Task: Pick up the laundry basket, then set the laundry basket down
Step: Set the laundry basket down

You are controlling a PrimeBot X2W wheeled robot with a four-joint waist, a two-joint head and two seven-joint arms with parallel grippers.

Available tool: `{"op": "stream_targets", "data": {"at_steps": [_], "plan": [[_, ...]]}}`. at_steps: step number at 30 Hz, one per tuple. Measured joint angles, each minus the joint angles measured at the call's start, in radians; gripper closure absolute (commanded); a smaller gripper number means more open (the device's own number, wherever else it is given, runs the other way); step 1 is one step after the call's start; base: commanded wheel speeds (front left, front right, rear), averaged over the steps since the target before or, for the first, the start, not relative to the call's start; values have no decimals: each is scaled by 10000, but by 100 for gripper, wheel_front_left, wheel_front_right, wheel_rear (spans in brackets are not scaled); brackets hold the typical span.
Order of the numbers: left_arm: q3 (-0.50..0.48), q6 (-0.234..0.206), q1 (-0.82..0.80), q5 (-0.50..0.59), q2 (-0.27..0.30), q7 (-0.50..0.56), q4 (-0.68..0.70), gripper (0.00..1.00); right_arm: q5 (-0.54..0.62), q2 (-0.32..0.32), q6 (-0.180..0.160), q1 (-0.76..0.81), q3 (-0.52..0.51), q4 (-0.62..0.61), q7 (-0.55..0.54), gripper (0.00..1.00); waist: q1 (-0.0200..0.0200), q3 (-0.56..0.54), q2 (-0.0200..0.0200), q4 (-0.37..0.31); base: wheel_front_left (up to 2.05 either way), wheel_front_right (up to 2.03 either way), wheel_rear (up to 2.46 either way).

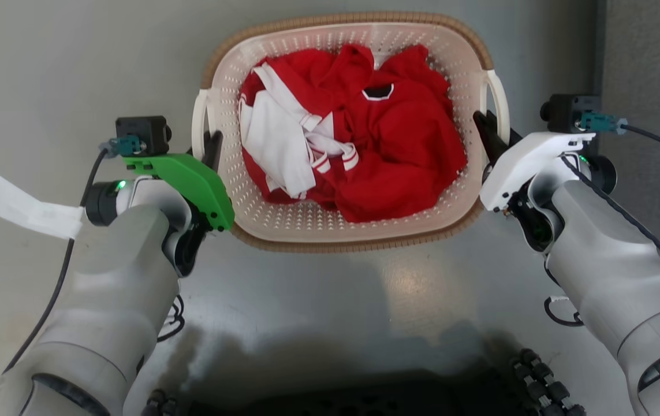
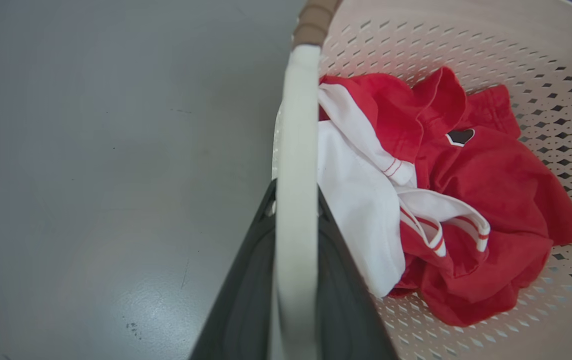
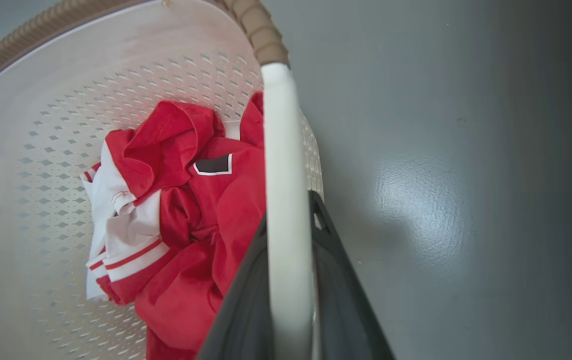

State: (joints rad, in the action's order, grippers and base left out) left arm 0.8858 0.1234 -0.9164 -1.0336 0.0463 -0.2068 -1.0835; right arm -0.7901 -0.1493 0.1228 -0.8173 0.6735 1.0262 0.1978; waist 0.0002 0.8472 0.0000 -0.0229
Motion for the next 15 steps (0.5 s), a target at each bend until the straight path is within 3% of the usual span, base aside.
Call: {"op": "stream_targets", "data": {"at_steps": [15], "plan": [[123,8,-270,33,-50,-232,-163,100,-40,4,4,-210,67,222,309,100,-1,715,0,68,0,0,0]]}}
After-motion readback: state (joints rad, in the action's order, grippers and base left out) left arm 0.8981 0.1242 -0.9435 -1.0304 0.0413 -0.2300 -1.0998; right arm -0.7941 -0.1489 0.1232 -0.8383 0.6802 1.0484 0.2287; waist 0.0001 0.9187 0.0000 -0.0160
